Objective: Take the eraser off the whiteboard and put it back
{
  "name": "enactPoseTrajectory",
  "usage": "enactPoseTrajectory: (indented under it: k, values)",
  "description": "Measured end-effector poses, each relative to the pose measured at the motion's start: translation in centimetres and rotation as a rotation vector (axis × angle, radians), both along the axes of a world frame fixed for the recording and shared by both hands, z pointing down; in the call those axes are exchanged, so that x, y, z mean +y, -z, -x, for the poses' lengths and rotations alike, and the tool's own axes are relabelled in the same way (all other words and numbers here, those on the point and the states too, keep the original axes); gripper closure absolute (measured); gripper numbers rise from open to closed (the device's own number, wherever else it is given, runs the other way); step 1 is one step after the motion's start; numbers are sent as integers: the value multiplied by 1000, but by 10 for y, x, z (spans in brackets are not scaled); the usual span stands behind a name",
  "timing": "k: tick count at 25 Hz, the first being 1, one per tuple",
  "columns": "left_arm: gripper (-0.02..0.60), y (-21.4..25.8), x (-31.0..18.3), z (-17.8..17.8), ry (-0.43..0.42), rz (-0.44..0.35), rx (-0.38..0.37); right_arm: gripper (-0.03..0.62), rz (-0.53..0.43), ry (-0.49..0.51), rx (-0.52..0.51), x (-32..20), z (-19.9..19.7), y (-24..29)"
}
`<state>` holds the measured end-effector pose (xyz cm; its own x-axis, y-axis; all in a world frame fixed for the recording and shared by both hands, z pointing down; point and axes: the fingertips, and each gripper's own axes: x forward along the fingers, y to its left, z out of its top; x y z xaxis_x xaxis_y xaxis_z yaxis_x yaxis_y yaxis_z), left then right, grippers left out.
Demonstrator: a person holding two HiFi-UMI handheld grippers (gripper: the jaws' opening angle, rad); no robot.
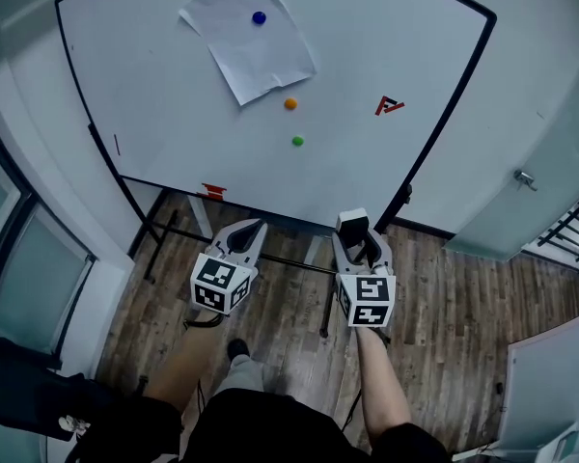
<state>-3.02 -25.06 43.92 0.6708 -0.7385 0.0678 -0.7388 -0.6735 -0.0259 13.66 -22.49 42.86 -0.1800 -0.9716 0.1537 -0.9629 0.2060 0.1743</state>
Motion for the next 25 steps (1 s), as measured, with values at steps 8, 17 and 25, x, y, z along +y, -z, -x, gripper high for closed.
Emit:
enactPoseTrajectory:
  k: [8,17,25]
  values:
    - [561,33,-84,-1,-91,-50,1,355,-72,-79,2,-78,10,43]
    - [561,53,-142,-5,-179,-68,25,355,-94,-178,-1,-132,9,56]
    - [562,51,-165,-19,-188,-68,17,355,-76,-208,19,-167,-1,55]
